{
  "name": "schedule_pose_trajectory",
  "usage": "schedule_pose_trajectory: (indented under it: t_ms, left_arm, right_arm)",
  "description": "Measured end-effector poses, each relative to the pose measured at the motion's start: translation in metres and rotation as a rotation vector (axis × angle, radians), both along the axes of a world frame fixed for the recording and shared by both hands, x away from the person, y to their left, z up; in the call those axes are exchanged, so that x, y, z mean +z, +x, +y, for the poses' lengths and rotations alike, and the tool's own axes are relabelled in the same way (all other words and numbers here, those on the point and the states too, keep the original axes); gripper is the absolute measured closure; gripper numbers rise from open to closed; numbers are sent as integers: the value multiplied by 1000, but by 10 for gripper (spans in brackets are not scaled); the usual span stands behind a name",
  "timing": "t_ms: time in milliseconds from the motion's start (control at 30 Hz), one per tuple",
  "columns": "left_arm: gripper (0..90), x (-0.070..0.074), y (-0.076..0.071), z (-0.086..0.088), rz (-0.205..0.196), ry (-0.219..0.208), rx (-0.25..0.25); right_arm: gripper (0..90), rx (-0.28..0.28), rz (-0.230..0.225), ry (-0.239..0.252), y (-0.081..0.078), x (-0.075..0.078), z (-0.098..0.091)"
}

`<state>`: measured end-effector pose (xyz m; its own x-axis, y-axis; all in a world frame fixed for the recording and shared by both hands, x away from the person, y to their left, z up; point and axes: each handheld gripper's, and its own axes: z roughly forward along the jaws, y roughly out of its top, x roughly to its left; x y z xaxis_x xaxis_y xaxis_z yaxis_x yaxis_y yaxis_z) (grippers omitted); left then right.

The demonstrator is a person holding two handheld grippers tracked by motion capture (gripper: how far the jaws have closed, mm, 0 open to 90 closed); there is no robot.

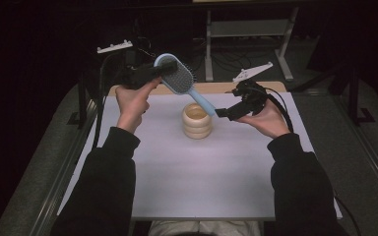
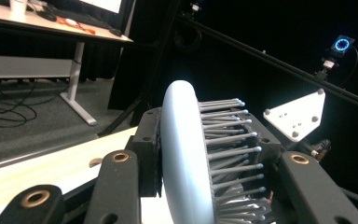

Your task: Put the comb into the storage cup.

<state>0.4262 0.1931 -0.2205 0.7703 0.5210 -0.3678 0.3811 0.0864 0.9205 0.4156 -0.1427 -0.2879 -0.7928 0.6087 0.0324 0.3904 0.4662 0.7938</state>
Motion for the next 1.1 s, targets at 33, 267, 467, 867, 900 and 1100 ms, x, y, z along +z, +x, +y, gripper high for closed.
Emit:
schedule_pose_trajectory:
  t_ms: [33,267,467,867,900,1100]
  left_arm:
    - [576,1,0,1,-1,-4,3]
    - [576,7,2,7,-9,-18,23]
    - [575,14,5,9,-18,-23,30]
    - [574,18,14,17,-53,-29,70]
    - [573,18,14,18,-54,-25,72]
    - [573,18,15,21,-72,3,97]
  right_arm:
    - [0,-8,-2,4,-1,-2,-4]
    - [0,-42,-3,39,-11,-13,-29]
    - [0,-73,-1,60,-18,-22,-50]
    - [0,-110,-24,64,-41,-39,-78]
    - [0,-117,-27,63,-43,-41,-80]
    - [0,-143,-20,66,-54,-53,-96]
